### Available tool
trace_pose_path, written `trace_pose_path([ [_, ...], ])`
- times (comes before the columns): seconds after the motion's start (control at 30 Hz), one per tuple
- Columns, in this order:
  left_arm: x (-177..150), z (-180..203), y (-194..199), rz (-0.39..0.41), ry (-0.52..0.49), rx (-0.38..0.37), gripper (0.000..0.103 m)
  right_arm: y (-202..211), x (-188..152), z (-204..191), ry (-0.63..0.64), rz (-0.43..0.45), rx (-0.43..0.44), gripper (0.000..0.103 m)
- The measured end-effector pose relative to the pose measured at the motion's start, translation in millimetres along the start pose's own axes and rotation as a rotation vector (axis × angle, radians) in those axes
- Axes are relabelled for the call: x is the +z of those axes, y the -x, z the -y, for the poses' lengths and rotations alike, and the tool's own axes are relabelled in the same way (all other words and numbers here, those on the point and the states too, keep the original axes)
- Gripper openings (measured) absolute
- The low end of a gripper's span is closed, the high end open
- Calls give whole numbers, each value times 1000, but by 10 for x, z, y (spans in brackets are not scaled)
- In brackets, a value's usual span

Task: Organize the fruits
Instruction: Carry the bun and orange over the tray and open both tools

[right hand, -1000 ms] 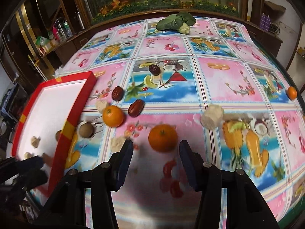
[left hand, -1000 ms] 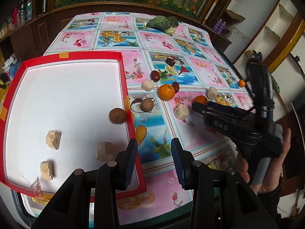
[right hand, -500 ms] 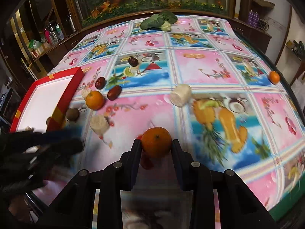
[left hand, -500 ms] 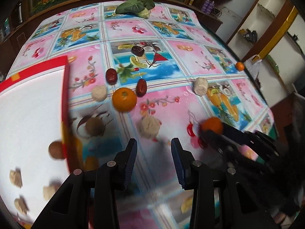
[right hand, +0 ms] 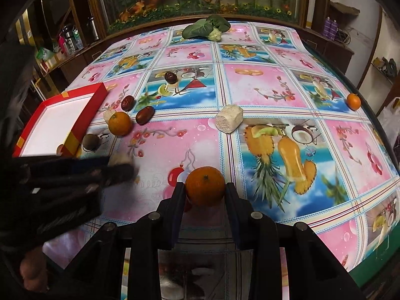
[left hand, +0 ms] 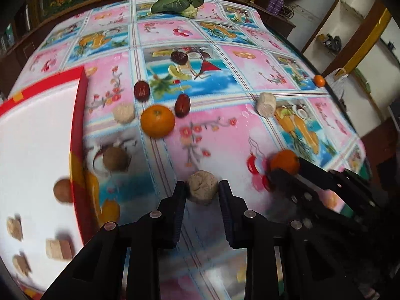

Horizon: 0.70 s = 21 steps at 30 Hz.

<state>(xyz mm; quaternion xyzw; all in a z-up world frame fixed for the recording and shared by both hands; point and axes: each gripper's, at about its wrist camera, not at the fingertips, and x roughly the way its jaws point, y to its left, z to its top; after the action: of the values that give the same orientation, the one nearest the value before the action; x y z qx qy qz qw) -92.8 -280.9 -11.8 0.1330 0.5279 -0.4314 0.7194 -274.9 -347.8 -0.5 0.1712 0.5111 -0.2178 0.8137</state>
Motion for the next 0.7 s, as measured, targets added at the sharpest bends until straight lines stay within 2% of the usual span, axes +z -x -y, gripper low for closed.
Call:
trace_pose_path([
  [0.13, -169, -300, 430, 49, 81, -93, 26, 52, 35, -124, 18, 1, 23, 32],
  [0.2, -242, -563, 710, 96, 134, -111, 26, 161, 97, -273, 50, 35, 40, 32],
  [0.33, -317, -1201, 1185, 192, 260, -58, 26, 251, 270, -616, 111, 66, 106, 32],
  [0.43, -359, -1669, 1416, 245, 346, 0, 26, 250, 458, -1000, 167, 73, 192, 32],
  [0.6, -394, -1990, 1332, 236, 406, 31, 26, 105, 731, -1643, 261, 69, 297, 32],
  [0.7, -373, -2040, 1173, 202, 412, 23, 26, -121, 825, -1951, 302, 28, 304, 32],
])
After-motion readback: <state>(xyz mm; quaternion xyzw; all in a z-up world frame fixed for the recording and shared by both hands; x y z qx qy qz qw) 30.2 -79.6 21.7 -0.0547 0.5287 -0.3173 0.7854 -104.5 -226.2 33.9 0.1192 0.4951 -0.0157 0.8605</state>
